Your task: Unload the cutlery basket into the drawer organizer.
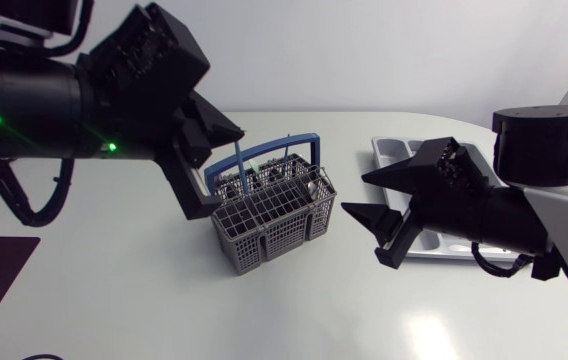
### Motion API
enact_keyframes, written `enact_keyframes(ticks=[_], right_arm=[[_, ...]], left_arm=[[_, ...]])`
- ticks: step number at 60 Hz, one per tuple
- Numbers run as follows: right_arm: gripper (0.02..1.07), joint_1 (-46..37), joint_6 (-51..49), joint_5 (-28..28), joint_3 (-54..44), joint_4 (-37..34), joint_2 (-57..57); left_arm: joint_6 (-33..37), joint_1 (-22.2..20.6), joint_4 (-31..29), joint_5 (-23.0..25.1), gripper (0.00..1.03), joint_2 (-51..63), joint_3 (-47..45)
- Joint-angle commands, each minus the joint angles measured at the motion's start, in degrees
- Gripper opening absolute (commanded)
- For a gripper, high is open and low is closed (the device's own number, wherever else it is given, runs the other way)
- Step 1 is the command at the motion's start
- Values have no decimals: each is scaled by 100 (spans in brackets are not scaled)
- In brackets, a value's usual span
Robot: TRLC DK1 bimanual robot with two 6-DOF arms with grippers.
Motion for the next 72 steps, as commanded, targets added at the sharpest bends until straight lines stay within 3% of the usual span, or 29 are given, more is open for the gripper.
enact_keyframes(ticks=[1, 27, 36, 43, 72], right_arm=[[75, 98, 114, 14, 72, -55, -165], [74, 203, 299, -549, -157, -107, -613], [62, 397, 369, -593, -192, -99, -639], [61, 528, 439, -601, -174, -90, -622], [55, 818, 642, -575, 10, -28, -138]], left_arm=[[-283, -103, -74, 114, 15, -127, 274], [-1232, 258, -57, 1749, 15, 427, 599], [-1461, 425, -39, 2303, 15, 664, 669], [-1575, 521, -39, 2619, 15, 796, 722], [-1839, 390, 84, 2962, 15, 1086, 792]])
